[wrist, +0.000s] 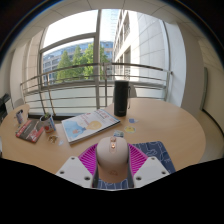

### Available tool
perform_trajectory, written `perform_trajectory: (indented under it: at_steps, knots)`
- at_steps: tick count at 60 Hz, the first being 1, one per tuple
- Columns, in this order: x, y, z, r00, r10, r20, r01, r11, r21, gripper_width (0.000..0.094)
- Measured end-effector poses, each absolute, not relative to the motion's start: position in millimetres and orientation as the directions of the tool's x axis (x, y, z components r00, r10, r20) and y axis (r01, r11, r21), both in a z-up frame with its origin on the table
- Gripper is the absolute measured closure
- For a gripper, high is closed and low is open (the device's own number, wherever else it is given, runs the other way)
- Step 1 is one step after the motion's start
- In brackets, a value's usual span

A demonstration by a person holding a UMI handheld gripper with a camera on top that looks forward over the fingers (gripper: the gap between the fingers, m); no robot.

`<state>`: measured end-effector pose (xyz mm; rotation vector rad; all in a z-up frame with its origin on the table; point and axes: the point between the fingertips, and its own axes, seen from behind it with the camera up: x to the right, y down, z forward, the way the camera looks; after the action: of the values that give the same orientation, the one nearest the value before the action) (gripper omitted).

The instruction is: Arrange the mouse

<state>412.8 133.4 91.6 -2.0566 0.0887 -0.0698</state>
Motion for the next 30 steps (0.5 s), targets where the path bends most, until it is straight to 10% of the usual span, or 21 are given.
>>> perform_trajectory:
  at_steps: [15,20,25,30]
  knots:
    - [464,123,-1,0.994,-0.114,0.007,-0.062,-0.591,-0.804,0.0435]
    - [466,120,-7,0.994,-0.11,0.001,-0.066,-0.608,-0.791,0.0354]
    - [465,116,1,0.994,-0.104,0.018,-0.049,-0.609,-0.791,0.007]
    - [466,105,16,0.991,-0.123,0.048,-0.036,-0.603,-0.797,0.0089]
